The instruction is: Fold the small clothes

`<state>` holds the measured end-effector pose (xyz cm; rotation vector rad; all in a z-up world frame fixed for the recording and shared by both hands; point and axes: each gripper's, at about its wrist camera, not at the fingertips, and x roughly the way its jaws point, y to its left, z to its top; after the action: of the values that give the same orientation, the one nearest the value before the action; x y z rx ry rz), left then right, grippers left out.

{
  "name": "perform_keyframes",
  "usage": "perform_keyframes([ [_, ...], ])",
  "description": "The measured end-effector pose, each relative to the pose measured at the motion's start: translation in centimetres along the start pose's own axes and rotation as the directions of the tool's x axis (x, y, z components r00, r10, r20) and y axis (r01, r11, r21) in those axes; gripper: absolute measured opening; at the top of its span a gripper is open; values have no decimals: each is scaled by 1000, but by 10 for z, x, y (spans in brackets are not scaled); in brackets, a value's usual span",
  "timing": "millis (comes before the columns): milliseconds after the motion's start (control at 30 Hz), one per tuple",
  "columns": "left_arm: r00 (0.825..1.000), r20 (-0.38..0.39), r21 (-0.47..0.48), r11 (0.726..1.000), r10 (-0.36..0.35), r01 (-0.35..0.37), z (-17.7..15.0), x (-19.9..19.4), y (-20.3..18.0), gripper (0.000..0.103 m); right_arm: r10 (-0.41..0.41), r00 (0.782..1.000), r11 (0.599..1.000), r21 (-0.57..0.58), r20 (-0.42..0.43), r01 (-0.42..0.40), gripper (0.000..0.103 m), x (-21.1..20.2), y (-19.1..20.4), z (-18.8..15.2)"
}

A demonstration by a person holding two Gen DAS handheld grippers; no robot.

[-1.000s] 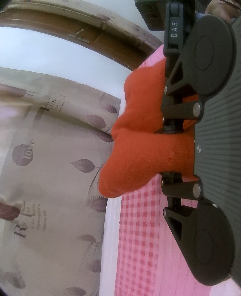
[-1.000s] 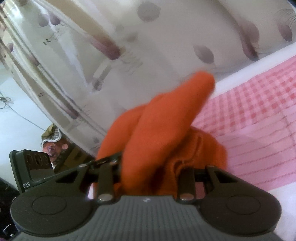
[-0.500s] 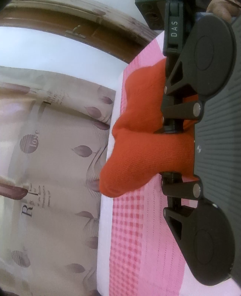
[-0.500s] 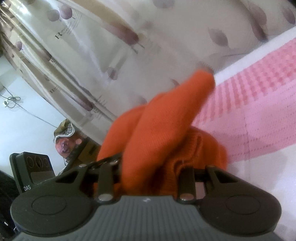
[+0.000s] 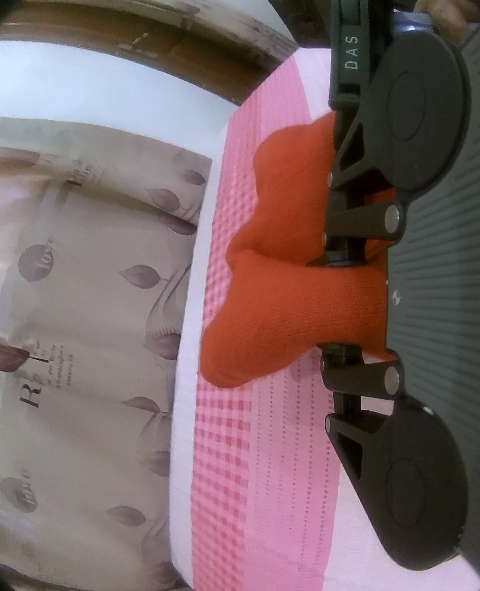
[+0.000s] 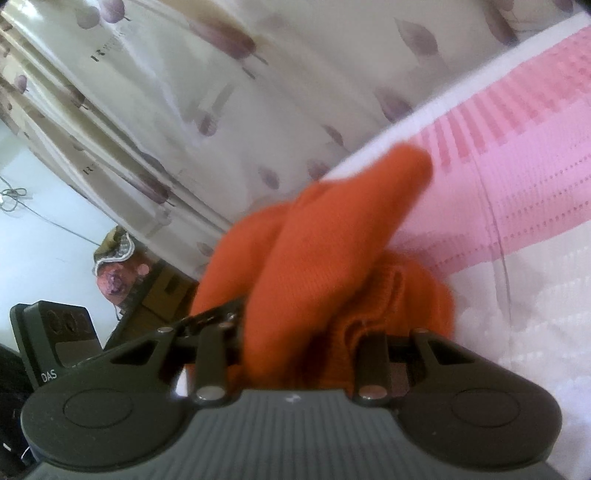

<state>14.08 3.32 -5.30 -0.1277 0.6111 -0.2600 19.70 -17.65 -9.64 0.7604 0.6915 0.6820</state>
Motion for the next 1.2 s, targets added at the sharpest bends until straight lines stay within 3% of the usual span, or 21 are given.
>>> perform_keyframes([
  [233,1000,-24,-21,1000,15,-15,-14,19,11,34,-68,997,997,-43,-24,67,36,9,-13,-8],
  [500,998,-12,-43,997,57,-57,-25,29,22,58,-184,982,976,-128,-39,178,42,15,-15,-14],
  [633,996,16,-26,996,84,-84,-31,29,21,67,-232,972,962,-157,-37,224,48,18,-12,-17],
  [767,992,49,-28,993,112,-111,-36,26,22,84,-270,963,947,-189,-21,261,55,19,-6,-20],
  [867,991,89,-58,994,99,-94,-37,18,26,91,-290,957,937,-206,-6,283,61,19,-3,-21],
  [1000,971,200,-59,991,131,-122,-36,-3,23,103,-344,936,899,-260,77,352,72,10,12,-27],
  [1033,963,230,-51,990,141,-133,-36,-10,20,103,-352,929,885,-282,113,370,73,4,19,-32],
  [1133,938,289,-36,981,191,-188,-35,-25,12,103,-352,905,841,-345,238,417,92,-16,45,-50],
  [1200,921,304,-41,969,244,-243,-32,-33,5,103,-341,890,824,-359,304,438,99,-28,56,-61],
])
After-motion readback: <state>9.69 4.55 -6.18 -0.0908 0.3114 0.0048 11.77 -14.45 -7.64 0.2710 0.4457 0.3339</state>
